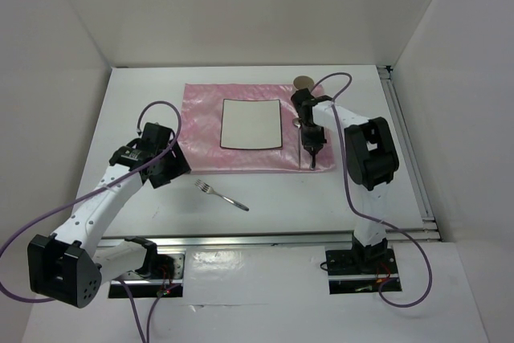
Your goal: Set the dinner table for one person
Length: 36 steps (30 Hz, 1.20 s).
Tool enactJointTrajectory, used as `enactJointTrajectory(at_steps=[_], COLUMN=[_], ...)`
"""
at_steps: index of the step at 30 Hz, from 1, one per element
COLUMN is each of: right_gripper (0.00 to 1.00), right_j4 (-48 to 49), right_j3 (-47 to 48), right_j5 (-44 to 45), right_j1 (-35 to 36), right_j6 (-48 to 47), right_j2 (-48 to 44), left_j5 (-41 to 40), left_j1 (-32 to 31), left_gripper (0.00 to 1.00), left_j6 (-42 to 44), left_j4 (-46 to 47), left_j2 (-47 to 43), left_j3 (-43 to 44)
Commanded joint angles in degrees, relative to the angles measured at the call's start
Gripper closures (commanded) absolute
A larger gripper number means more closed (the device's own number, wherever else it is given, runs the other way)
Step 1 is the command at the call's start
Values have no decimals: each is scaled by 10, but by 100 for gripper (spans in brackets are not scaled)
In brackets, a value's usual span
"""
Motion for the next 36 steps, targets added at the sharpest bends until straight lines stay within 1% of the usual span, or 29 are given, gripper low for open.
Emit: enactJointTrajectory(at_steps=[1, 3, 4, 6, 7, 8, 9, 10, 12, 13, 15, 16, 18, 19, 20, 22, 23, 24, 25, 27, 28, 29, 32, 36], right_gripper=[81, 77, 64, 47, 42, 39, 38, 36, 31, 29, 27, 22, 20, 19, 17, 17, 17, 17, 17, 16, 16, 16, 16, 16], right_j4=[0, -7, -12, -12, -12, -12, -12, -12, -18, -18, -18, -23, -23, -17, -17, -9, -2, -2, 3, 3, 3, 3, 3, 9], right_j3=[30, 36, 36, 36, 36, 36, 36, 36, 36, 36, 36, 31, 17, 12, -2, -17, -23, -36, -42, -52, -61, -61, -79, -85], right_j5=[32, 43, 43, 43, 43, 43, 38, 38, 38, 38, 32, 32, 19, 11, 2, -26, -35, -42, -55, -62, -62, -62, -74, -88], right_j1=[-4, -4, -4, -4, -4, -4, -4, -4, -4, -4, -4, -4, -10, -11, -18, -27, -34, -40, -40, -46, -46, -46, -46, -46], right_j6=[-1, 10, 11, 16, 16, 16, 21, 21, 21, 26, 26, 32, 32, 38, 38, 38, 38, 38, 38, 38, 38, 38, 33, 32], right_j2=[12, 12, 12, 12, 4, 4, -6, -16, -30, -47, -68, -92, -119, -147, -161, -188, -211, -222, -238, -249, -249, -258, -270, -270], left_j5=[-13, -19, -19, -19, -19, -19, -19, -25, -25, -30, -42, -50, -57, -57, -57, -51, -51, -51, -43, -27, -27, -34, -50, -62], left_j1=[3, 3, 3, -6, -12, -20, -45, -57, -77, -95, -113, -132, -156, -183, -196, -219, -240, -250, -256, -256, -256, -262, -267, -267], left_gripper=[23, 23, 21, 21, 21, 21, 19, 18, 18, 18, 18, 18, 19, 19, 19, 19, 19, 19, 19, 19, 21, 21, 22, 23], left_j6=[8, 8, 8, -12, -17, -23, -33, -43, -59, -80, -108, -137, -168, -198, -214, -240, -268, -282, -307, -321, -330, -349, -371, -393], left_j4=[-3, -9, -16, -28, -33, -33, -33, -33, -33, -33, -48, -59, -64, -64, -57, -49, -49, -54, -54, -34, -34, -34, -28, -3], left_j2=[-6, -6, 1, 8, 8, 14, 14, 14, 14, 14, 22, 30, 36, 52, 60, 83, 96, 126, 140, 172, 180, 187, 210, 234], left_j3=[23, 23, 30, 30, 30, 30, 30, 30, 24, 24, 24, 19, 19, 19, 14, 14, 27, 33, 33, 38, 38, 38, 59, 59])
